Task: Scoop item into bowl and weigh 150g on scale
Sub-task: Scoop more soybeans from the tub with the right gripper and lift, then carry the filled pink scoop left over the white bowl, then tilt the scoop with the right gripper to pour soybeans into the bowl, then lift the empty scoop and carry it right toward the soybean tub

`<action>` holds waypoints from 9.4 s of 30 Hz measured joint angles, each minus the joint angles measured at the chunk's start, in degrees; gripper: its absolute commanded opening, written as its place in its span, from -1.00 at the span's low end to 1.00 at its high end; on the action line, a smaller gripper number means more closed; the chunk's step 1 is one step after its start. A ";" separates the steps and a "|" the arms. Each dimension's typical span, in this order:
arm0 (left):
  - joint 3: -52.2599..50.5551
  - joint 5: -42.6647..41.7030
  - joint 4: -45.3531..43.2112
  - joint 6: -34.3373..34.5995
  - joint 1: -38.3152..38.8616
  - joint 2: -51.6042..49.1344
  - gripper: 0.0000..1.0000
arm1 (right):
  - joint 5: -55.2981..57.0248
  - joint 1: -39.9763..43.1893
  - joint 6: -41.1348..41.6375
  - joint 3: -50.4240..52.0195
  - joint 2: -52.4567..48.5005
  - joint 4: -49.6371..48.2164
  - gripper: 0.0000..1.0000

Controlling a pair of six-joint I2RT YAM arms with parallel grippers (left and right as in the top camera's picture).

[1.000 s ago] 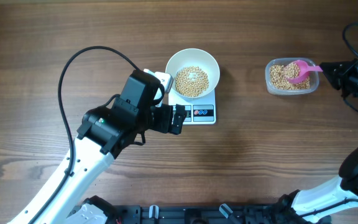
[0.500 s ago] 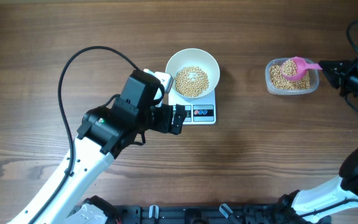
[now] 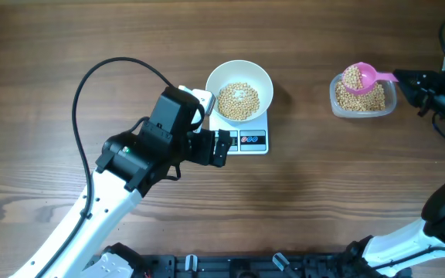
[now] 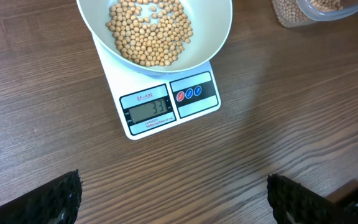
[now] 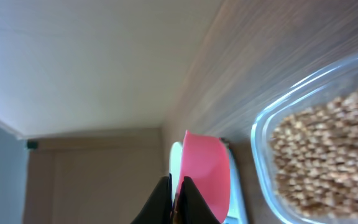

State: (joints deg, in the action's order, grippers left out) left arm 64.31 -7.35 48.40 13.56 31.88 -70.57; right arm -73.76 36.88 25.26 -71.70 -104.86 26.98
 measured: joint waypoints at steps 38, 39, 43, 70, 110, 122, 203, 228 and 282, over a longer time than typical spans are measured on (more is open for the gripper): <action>0.00 0.00 0.02 0.00 0.00 0.00 1.00 | -2.25 -33.57 21.09 0.11 0.00 -30.51 -0.91; 0.00 0.00 0.02 0.00 0.00 0.00 1.00 | -1.77 -34.32 19.52 0.11 0.00 -30.51 -0.91; 0.00 0.00 0.02 0.00 0.00 0.00 1.00 | -0.26 -36.41 12.00 0.11 0.00 -30.51 -0.91; 0.00 0.00 0.02 0.00 0.00 0.00 1.00 | 17.84 -45.53 -10.73 0.11 2.67 -30.51 -0.91; 0.00 0.00 0.02 0.00 0.00 0.00 1.00 | 42.34 -54.90 -32.44 0.11 2.67 -17.55 -0.91; 0.00 0.00 0.02 0.00 0.00 0.00 1.00 | 43.65 -54.90 -33.11 0.11 2.73 -12.48 -0.91; 0.00 0.00 0.04 0.00 0.00 0.00 1.00 | 44.48 -54.25 -29.51 0.11 13.27 -11.67 -0.92; 0.00 0.00 0.04 0.00 0.00 0.00 1.00 | 52.46 -59.47 -46.64 0.11 14.47 -10.27 -0.92; 0.00 0.00 0.04 0.00 0.00 0.00 1.00 | 35.93 -38.75 1.44 0.11 18.16 -12.79 -0.91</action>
State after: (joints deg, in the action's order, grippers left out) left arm 64.31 -7.35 48.45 13.56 31.88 -70.57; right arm -37.82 -1.87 26.70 -71.59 -86.70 14.20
